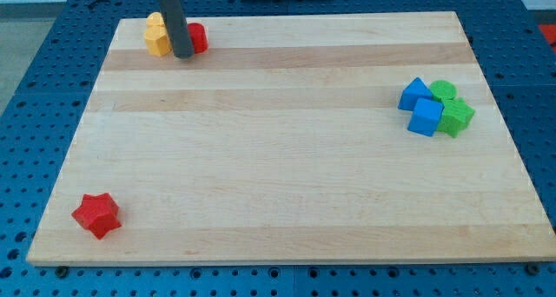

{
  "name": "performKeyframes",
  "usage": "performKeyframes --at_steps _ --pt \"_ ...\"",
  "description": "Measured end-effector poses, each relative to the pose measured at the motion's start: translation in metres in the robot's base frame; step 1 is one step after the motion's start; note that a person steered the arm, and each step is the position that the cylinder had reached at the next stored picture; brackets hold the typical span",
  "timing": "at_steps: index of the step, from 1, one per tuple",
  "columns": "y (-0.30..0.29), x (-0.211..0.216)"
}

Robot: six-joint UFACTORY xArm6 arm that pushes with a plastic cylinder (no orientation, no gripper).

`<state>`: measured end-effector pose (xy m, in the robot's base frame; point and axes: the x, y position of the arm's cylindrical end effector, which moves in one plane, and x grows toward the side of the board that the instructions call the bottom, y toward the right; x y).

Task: Push the red circle left a bit

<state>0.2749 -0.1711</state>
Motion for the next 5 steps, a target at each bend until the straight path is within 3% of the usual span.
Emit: performKeyframes --at_steps 2,4,5 --pt "0.031 0.010" --pt "0.077 -0.023" --pt "0.060 -0.028"
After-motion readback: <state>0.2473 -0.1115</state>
